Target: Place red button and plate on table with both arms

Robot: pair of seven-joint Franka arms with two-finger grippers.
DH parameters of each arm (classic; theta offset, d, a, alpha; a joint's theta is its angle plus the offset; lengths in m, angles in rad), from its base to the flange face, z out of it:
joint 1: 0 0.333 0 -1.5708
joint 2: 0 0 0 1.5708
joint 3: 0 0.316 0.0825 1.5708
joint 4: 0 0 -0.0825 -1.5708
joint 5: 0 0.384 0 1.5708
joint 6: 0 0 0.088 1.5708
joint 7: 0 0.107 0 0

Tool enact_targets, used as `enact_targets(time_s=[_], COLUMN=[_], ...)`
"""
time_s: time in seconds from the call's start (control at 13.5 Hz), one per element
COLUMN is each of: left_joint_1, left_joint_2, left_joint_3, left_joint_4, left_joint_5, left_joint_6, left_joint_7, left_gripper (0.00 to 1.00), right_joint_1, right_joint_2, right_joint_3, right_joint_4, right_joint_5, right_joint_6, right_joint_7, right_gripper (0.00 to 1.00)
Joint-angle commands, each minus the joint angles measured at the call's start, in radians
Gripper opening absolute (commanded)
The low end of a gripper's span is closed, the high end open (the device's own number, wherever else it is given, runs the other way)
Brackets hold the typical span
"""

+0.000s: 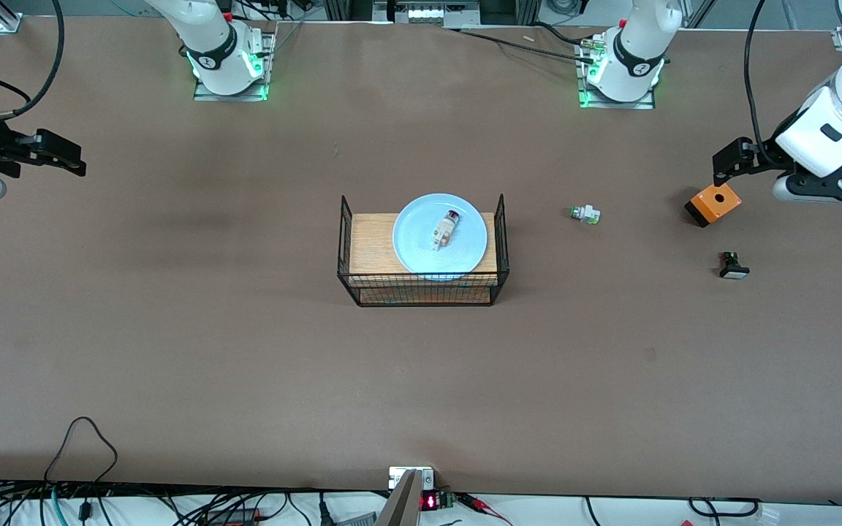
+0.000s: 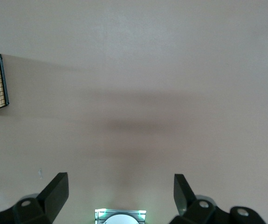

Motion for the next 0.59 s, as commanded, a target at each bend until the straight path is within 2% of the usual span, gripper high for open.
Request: enact_targets(time_s=[0.0,0.3,0.52], left_joint_1=[-0.017,-0.027,-0.142], left_joint_2=[-0.02,-0.02,-0.02], left_joint_3=[0.019,0.017,0.019], left_joint_4=[-0.013,-0.014,-0.014], left_joint_5=[0.0,0.0,-0.001], left_joint_6=[0.005,0.0,0.0], left_joint_7=[0.022,0.024,0.018], left_gripper=[1.0,1.0,1.0], right_joint_1=[-0.006,-0.007,-0.004], right_joint_2=[0.009,0.009,0.009], right_joint_3=[0.005,0.005,0.005], right_joint_4=[0.022,0.022,0.022], right_joint_5=[-0.01,-0.01,-0.01], right_joint_6=[-0.008,-0.008,-0.008], right_joint_7=[-0.015,-0.015,-0.015], right_gripper=[1.0,1.0,1.0])
